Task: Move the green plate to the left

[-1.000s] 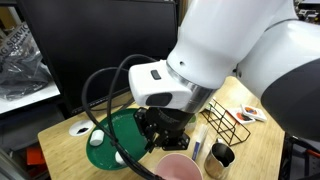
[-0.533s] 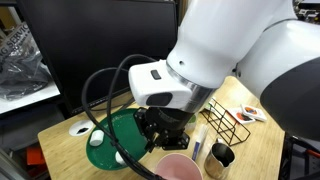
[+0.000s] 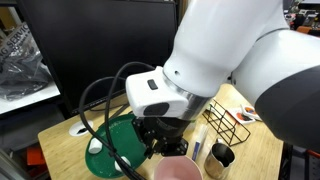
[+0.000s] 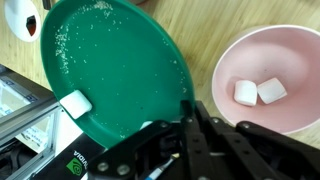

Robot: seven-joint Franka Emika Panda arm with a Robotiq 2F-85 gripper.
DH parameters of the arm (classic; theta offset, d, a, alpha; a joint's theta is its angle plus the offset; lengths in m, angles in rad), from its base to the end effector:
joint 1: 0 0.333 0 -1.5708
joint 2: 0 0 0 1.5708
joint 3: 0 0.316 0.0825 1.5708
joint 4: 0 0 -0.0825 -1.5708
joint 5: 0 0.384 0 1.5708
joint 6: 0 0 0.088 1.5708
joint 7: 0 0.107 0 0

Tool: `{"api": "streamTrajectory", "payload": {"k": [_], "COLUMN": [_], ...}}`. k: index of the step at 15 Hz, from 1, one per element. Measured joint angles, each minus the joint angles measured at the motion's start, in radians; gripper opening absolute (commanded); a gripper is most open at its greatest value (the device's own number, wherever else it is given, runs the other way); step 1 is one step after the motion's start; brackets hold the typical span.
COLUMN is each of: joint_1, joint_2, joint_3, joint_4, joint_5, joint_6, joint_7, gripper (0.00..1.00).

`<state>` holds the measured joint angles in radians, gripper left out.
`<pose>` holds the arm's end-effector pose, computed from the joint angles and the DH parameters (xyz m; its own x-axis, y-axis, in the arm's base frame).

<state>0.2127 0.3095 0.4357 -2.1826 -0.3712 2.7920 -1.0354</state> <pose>0.4616 0.3638 0.2933 -0.4006 0.9133 0.0740 0.8736 0.3563 0.3315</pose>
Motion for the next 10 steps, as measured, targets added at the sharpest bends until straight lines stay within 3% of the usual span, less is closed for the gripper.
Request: {"api": "streamTrajectory", "payload": {"k": [10], "joint_1": [-0.023], "joint_2": [0.113], "joint_3": [0.005], "joint_4": [0.109], "joint_5": [0.118], "joint_6": [-0.001], "joint_7": [-0.257], "gripper": [0.02]}}
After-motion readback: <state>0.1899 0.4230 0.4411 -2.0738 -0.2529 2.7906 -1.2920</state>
